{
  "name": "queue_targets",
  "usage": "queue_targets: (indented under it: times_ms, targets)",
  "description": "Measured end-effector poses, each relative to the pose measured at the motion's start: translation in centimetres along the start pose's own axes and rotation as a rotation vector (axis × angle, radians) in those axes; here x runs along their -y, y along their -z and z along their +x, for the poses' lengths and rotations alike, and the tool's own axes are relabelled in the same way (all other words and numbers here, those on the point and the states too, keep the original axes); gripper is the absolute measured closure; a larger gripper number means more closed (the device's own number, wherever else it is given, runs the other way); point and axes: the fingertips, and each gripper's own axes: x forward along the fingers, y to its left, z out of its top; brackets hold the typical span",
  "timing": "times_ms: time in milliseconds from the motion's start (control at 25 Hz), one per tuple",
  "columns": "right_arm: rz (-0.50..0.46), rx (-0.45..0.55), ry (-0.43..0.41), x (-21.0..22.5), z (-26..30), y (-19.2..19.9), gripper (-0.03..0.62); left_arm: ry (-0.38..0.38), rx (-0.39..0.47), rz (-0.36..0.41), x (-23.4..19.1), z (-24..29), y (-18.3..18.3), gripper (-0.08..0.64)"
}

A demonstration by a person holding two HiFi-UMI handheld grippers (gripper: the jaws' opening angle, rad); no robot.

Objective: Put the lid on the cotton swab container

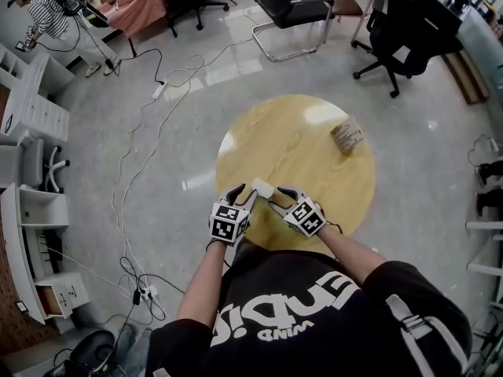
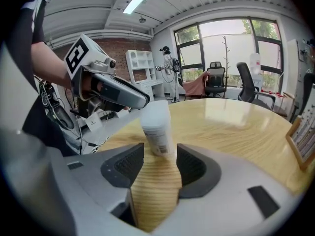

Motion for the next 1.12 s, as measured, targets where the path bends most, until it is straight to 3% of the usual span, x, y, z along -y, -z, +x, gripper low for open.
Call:
queue_targets:
  times_ms: [320,640,840,1120]
  targets:
    - [0.063,0.060,0.028,0.1,-3.0,-0.8,0.388,-0.026,-0.013,-0.011,0.0,-0.5,-0.1,0.400]
    - [0.094,0.162,0.057,0.2,-6.8,-3.7,0.396,-0.042,0.040,-0.009,1.8,-2.1,-1.3,0.400]
    - [0.148,0.264,0.085,0.0,-9.9,-6.0,0.403,-0.057,0.108,-0.015,3.2,-4.3,-2.6,0.400]
    - [0.130,0.378,0.143,0.4,-15.1,-8.5,0.433,-0.100,0.244,-0.033,4.8,-9.0,-4.6,0.405]
